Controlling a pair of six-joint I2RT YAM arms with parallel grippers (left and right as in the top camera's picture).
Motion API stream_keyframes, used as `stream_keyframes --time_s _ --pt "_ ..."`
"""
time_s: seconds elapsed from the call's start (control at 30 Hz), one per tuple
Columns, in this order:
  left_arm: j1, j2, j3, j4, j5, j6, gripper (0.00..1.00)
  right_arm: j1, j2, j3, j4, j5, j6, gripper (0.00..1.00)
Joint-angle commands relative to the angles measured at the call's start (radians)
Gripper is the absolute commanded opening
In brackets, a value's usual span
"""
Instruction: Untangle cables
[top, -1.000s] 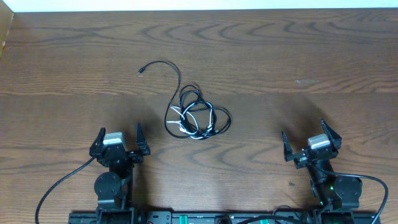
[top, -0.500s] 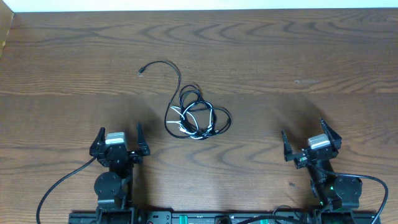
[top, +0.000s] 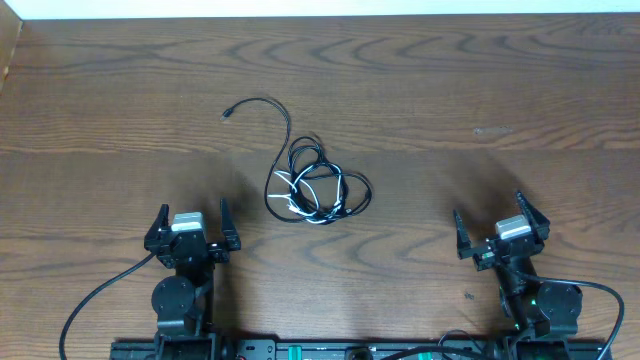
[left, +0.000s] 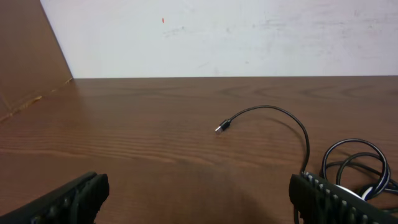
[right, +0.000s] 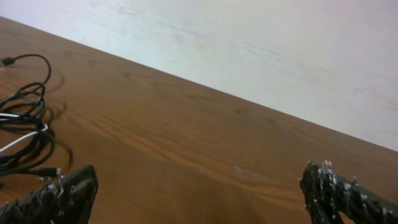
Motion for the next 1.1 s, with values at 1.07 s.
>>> stream_keyframes --time_s 1.07 --pt "0.004 0.248 0.25 0.069 0.276 -0.069 0.98 0.003 0.11 0.235 -0.057 -0.091 0.036 0.99"
